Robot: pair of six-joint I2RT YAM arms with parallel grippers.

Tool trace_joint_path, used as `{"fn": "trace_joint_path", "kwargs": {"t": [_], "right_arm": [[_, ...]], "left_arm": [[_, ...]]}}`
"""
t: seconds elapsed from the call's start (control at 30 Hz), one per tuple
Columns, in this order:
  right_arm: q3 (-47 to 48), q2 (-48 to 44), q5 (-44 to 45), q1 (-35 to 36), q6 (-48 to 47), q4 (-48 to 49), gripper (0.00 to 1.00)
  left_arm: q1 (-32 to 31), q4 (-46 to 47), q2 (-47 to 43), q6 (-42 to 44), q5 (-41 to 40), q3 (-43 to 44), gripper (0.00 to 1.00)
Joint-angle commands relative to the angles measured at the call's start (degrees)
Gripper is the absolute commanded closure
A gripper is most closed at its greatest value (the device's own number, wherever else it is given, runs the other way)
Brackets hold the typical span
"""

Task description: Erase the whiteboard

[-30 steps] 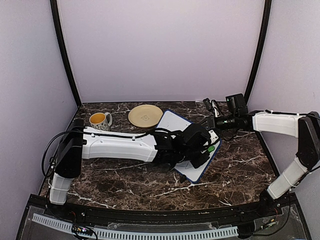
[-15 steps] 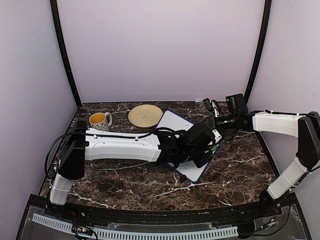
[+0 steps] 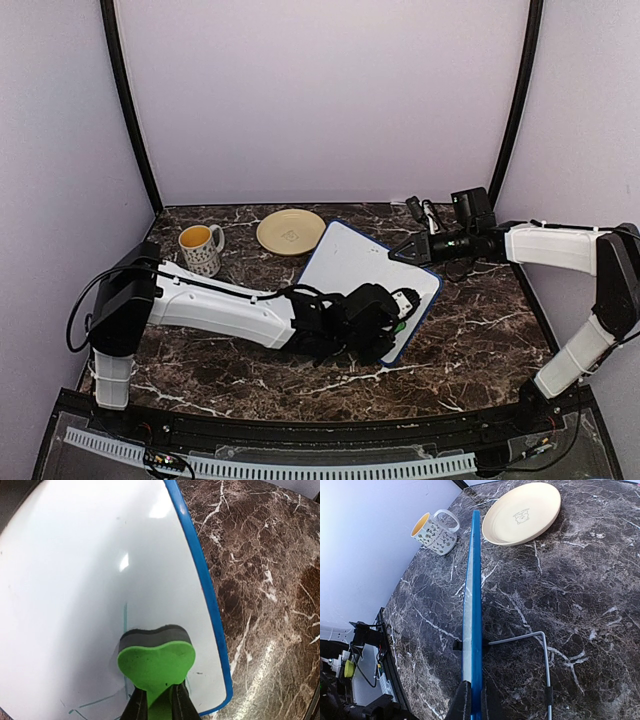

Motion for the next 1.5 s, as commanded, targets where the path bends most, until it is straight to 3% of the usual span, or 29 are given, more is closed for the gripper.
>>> {"fn": "trace_joint_path", "kwargs": {"t": [0.0, 0.7, 1.2, 1.47], "right_arm": [[-0.64, 1.24, 1.35, 1.71, -0.2, -2.16, 1.0], [-0.93, 1.1, 1.2, 1.71, -0.06, -1.95, 1.0], [-0.15, 1.62, 0.62, 1.71, -0.27, -2.3, 1.0], [-0.23, 1.22, 0.91, 1.71, -0.83, -2.93, 1.0]], "left_arm": [[1.08, -4.47, 2.23, -1.31, -1.04, -5.93, 1.0], [4.62, 0.59, 3.44, 7.12, -0.91, 9.0, 1.0], [5.04, 5.3, -1.29, 2.76, -2.09, -11.45, 1.0], [7.32, 17.55, -2.35, -2.31, -2.42, -22.58, 1.0]]}}
